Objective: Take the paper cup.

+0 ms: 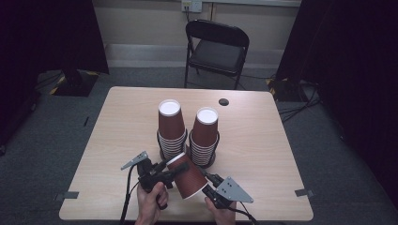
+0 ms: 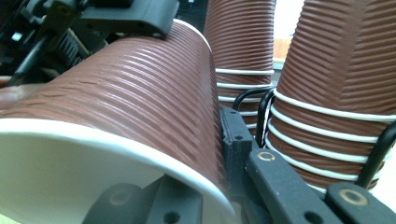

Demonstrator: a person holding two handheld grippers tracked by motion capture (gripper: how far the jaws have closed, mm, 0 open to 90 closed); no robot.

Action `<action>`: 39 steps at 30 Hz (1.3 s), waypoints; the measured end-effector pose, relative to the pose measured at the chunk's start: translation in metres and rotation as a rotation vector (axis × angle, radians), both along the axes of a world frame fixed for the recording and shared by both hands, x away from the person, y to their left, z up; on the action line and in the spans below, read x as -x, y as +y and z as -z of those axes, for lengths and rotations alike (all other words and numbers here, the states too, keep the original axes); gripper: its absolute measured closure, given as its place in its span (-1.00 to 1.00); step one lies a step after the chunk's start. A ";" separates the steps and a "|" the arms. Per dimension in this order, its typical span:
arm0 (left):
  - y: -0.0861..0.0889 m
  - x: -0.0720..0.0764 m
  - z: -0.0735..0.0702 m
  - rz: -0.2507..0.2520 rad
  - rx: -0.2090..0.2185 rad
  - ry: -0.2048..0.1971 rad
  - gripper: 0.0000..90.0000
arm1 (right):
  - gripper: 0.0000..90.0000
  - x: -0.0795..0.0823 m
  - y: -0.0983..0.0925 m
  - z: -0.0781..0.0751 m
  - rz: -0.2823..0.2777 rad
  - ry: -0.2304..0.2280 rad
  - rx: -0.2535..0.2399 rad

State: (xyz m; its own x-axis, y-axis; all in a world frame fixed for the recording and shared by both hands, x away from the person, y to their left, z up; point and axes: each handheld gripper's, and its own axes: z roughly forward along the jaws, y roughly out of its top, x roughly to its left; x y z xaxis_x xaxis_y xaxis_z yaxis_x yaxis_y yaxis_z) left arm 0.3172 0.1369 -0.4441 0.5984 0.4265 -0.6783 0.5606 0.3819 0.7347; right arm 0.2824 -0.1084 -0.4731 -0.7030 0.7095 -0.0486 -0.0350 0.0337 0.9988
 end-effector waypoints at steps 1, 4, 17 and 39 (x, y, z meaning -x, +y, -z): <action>0.001 -0.001 -0.001 -0.006 -0.004 -0.009 -0.66 | 0.91 0.000 0.000 0.000 -0.002 0.004 0.001; 0.004 -0.003 -0.003 -0.020 -0.023 -0.041 -0.67 | 0.92 0.000 -0.002 0.001 0.003 0.022 0.002; 0.010 -0.001 -0.003 -0.156 -0.193 -0.158 -0.58 | 0.92 -0.008 -0.012 0.003 0.038 0.118 0.019; 0.013 0.014 0.001 -0.166 -0.519 -0.373 -0.43 | 0.92 -0.012 -0.024 0.008 0.042 0.242 0.087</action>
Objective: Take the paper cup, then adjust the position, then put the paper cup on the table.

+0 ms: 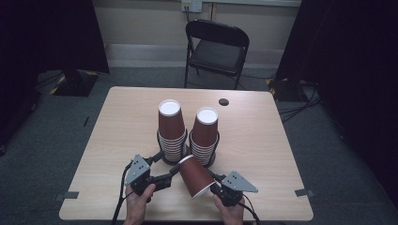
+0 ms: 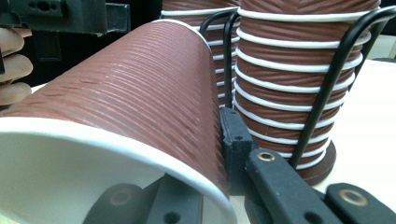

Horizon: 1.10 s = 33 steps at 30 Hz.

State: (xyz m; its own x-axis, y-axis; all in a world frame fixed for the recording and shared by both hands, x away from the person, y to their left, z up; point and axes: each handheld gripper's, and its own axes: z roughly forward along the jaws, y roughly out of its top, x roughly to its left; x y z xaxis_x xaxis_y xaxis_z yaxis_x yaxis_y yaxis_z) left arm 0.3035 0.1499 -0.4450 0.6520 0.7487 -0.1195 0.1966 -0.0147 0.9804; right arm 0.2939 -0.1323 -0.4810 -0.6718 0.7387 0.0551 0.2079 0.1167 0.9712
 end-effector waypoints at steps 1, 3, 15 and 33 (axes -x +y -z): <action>0.000 0.001 0.001 -0.001 -0.014 -0.007 -0.43 | 0.92 0.000 -0.001 0.000 -0.001 0.007 0.006; 0.001 0.002 0.001 0.001 -0.024 -0.015 -0.43 | 0.92 -0.001 -0.001 0.000 -0.003 0.015 0.014; -0.001 0.007 0.002 0.000 -0.196 -0.072 -0.51 | 0.92 -0.006 -0.005 -0.002 -0.027 0.067 0.041; -0.014 0.018 0.005 0.070 -0.421 -0.112 -0.66 | 0.92 -0.021 -0.012 -0.015 -0.105 0.165 0.069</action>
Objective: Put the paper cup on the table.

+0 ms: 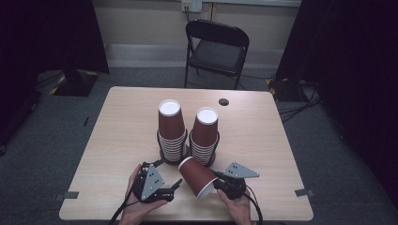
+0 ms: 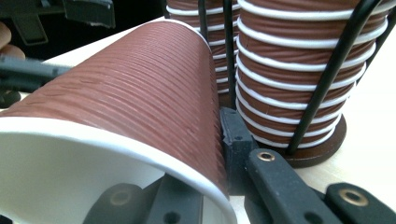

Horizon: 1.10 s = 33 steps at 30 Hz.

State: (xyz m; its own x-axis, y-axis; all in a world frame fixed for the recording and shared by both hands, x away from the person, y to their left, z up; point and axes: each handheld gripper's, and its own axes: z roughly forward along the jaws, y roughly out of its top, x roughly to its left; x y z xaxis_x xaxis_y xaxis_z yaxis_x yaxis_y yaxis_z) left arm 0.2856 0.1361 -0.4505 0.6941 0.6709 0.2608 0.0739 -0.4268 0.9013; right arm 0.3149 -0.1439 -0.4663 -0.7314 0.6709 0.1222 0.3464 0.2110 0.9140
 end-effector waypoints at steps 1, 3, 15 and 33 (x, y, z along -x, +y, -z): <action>0.000 0.000 0.000 0.006 -0.006 -0.001 -0.66 | 0.92 -0.002 -0.001 -0.002 -0.006 0.015 -0.006; -0.001 0.002 0.001 0.016 -0.017 -0.007 -0.66 | 0.92 -0.005 -0.002 -0.005 -0.019 0.033 0.001; -0.018 0.015 0.010 0.103 -0.162 -0.109 -0.65 | 0.92 -0.010 0.002 -0.017 -0.098 0.122 0.078; -0.038 0.023 0.015 0.085 -0.306 -0.248 -0.68 | 0.92 -0.021 0.011 -0.032 -0.114 0.219 0.136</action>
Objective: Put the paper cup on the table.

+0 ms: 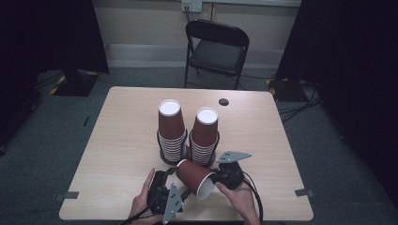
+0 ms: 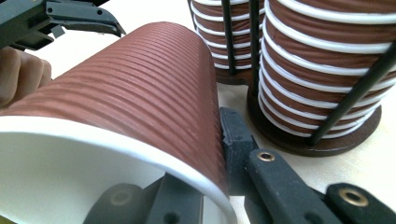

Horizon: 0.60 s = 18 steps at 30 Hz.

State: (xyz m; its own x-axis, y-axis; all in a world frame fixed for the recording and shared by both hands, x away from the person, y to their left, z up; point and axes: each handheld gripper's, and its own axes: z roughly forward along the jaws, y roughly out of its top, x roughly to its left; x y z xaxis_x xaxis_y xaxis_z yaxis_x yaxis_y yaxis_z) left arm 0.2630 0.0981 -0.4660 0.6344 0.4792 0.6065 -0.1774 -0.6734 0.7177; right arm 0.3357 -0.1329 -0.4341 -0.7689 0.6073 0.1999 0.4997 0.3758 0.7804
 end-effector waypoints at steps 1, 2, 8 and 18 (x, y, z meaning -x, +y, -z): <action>-0.001 0.000 0.000 -0.001 -0.002 0.000 -0.68 | 0.92 0.000 0.001 -0.001 -0.003 0.001 -0.003; -0.002 0.000 0.001 -0.005 -0.005 0.000 -0.70 | 0.92 -0.001 0.001 -0.001 -0.006 0.004 -0.005; -0.009 -0.001 0.002 -0.010 -0.020 -0.014 -0.97 | 0.92 -0.002 0.009 -0.002 -0.036 0.016 0.012; -0.018 0.000 0.002 0.011 -0.028 -0.026 -0.99 | 0.94 -0.004 0.023 -0.004 -0.078 0.032 0.027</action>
